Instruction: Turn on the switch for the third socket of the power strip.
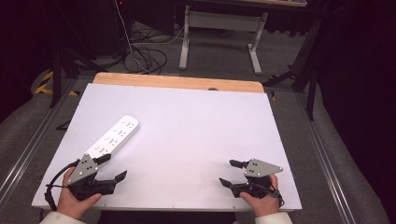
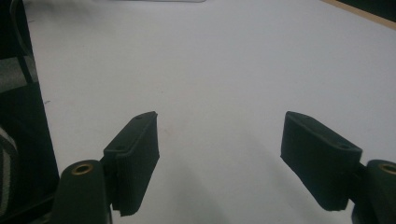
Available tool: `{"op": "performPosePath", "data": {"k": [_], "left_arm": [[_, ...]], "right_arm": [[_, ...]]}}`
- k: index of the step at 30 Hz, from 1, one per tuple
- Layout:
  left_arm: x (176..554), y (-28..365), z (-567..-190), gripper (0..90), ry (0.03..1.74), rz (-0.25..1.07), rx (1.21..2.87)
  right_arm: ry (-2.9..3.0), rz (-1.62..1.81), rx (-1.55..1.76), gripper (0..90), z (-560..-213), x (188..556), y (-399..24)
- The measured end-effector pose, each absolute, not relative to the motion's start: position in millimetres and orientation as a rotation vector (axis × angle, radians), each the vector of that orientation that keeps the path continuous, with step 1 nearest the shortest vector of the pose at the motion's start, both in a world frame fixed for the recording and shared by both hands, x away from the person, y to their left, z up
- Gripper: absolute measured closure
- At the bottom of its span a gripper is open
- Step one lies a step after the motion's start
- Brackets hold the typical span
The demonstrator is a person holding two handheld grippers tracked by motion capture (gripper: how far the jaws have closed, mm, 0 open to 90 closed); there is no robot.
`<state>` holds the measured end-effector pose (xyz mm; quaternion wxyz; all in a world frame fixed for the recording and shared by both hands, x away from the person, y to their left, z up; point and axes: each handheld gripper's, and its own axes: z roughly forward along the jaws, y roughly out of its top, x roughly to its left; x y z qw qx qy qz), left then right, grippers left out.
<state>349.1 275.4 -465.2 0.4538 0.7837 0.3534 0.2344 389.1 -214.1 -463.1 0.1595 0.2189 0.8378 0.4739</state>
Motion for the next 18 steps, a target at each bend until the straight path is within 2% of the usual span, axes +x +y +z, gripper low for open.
{"op": "performPosePath", "data": {"k": [6, 18], "left_arm": [[348.4, 273.8, -464.4, 19.4, 0.86, 0.6, 1.946], [349.2, 277.3, -461.4, 20.1, 0.915, 0.537, 1.917]], "right_arm": [[2.391, 1.345, 0.619, 28.2, -463.0, 388.4, -214.1], [2.386, 1.352, 0.619, 28.1, -462.9, 388.0, -214.4]]}}
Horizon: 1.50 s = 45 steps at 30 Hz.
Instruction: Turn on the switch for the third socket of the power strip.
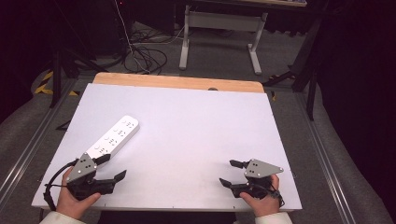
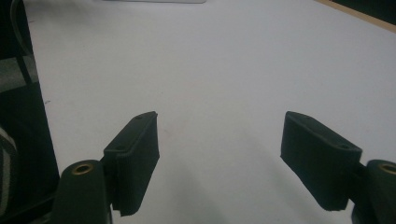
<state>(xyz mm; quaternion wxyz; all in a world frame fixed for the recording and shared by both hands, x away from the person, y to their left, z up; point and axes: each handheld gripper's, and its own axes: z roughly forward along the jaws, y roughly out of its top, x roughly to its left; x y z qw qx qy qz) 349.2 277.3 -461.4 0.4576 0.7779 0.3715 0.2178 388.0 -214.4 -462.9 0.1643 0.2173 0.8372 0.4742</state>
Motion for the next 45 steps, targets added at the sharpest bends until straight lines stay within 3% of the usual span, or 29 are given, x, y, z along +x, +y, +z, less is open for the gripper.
{"op": "performPosePath", "data": {"k": [7, 21, 38, 45], "left_arm": [[347.8, 274.8, -457.5, 21.6, 0.881, 0.61, 1.963], [349.7, 272.3, -439.5, 22.0, 0.87, 0.539, 1.954], [359.3, 273.5, -412.4, 22.0, 0.88, 0.563, 1.96], [364.7, 275.8, -407.0, 21.5, 0.882, 0.631, 2.01]], "right_arm": [[2.361, 1.348, 0.633, 26.1, -462.9, 387.8, -215.3], [2.366, 1.345, 0.628, 26.1, -463.1, 387.7, -214.9], [2.375, 1.347, 0.618, 25.2, -463.6, 387.7, -213.5], [2.373, 1.354, 0.618, 25.2, -463.4, 388.0, -213.8]]}}
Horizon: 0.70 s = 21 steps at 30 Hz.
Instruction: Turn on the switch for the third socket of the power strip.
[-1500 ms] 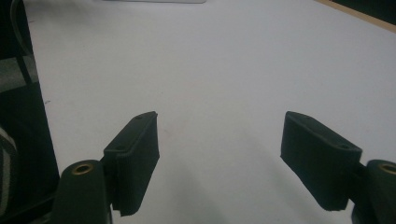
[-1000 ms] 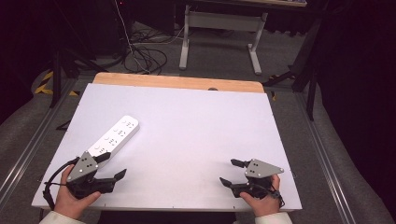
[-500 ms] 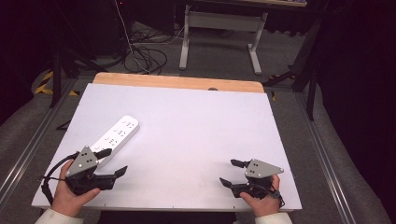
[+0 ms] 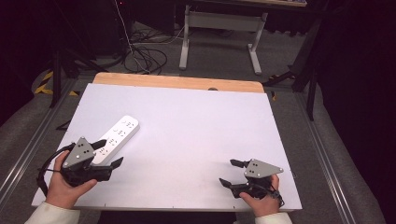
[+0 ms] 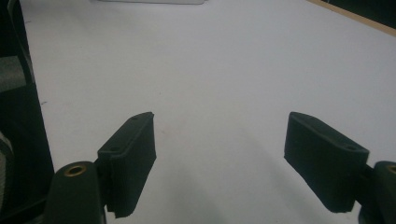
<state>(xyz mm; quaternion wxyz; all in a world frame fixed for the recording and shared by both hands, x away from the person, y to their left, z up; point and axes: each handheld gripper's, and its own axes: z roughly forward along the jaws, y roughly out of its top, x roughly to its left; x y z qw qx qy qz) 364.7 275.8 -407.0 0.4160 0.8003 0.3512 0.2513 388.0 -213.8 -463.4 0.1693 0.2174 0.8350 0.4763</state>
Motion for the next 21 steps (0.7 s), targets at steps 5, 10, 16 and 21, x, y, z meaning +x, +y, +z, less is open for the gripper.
{"op": "performPosePath", "data": {"k": [5, 10, 16, 21], "left_arm": [[368.5, 277.2, -404.0, 22.8, 0.901, 0.62, 2.02], [376.2, 280.2, -396.1, 32.7, 0.944, 0.596, 2.013], [390.0, 286.3, -386.2, 45.1, 0.998, 0.55, 2.033], [403.8, 292.0, -383.8, 49.8, 1.036, 0.494, 2.044]], "right_arm": [[2.372, 1.359, 0.618, 25.3, -463.4, 387.7, -214.3], [2.372, 1.362, 0.619, 25.3, -463.2, 387.7, -214.5], [2.374, 1.363, 0.617, 25.3, -463.3, 387.6, -214.1], [2.373, 1.379, 0.62, 25.3, -463.0, 387.8, -214.7]]}}
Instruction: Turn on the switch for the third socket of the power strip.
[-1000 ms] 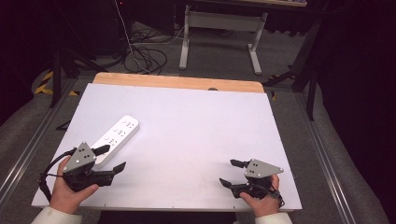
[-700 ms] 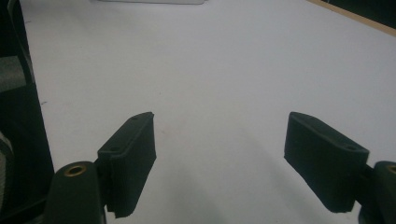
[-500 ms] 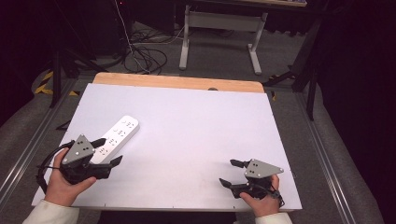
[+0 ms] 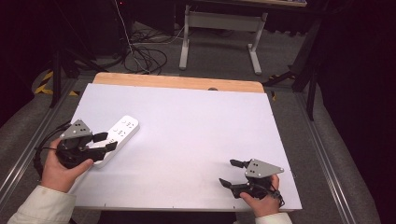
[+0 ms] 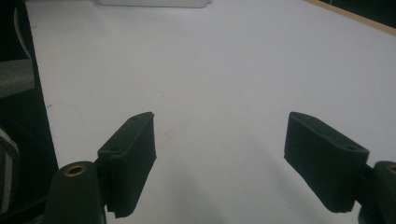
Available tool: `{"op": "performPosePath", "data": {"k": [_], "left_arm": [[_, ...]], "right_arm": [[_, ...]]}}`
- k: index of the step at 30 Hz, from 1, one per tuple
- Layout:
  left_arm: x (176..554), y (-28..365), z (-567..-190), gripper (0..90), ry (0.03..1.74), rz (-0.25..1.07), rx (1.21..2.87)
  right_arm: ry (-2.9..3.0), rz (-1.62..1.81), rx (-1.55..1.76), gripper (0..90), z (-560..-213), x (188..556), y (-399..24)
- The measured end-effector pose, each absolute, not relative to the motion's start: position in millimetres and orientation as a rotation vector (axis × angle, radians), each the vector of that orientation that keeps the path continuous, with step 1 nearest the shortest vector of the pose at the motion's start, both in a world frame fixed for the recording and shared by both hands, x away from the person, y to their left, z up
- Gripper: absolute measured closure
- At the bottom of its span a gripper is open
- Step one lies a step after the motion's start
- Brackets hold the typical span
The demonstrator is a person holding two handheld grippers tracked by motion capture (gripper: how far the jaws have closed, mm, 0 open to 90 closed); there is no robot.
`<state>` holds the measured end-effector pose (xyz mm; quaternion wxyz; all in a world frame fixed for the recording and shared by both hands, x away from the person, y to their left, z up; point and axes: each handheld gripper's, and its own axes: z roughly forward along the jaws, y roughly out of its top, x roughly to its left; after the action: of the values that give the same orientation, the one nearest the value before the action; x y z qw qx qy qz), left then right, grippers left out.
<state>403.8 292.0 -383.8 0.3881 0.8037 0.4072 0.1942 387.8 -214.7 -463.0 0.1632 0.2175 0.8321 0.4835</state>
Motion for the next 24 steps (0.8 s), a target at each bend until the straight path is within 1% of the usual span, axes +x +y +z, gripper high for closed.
{"op": "performPosePath", "data": {"k": [5, 10, 14, 17, 19, 24], "left_arm": [[419.0, 296.5, -386.2, 55.9, 1.11, 0.44, 2.017], [433.5, 299.6, -388.1, 60.3, 1.182, 0.42, 2.003], [442.1, 299.9, -388.8, 61.6, 1.216, 0.421, 2.007], [448.7, 299.6, -391.4, 59.9, 1.178, 0.51, 2.048], [453.8, 302.1, -392.7, 59.4, 1.175, 0.525, 2.064], [467.5, 306.8, -395.5, 60.9, 1.229, 0.479, 2.063]], "right_arm": [[2.376, 1.383, 0.623, 25.3, -463.5, 388.4, -215.0], [2.38, 1.389, 0.621, 25.3, -463.8, 388.6, -215.0], [2.378, 1.39, 0.622, 25.3, -463.9, 388.8, -215.5], [2.379, 1.391, 0.621, 25.3, -464.0, 389.1, -215.3], [2.381, 1.392, 0.62, 25.1, -464.2, 389.2, -215.4], [2.38, 1.392, 0.623, 25.1, -464.4, 389.5, -216.3]]}}
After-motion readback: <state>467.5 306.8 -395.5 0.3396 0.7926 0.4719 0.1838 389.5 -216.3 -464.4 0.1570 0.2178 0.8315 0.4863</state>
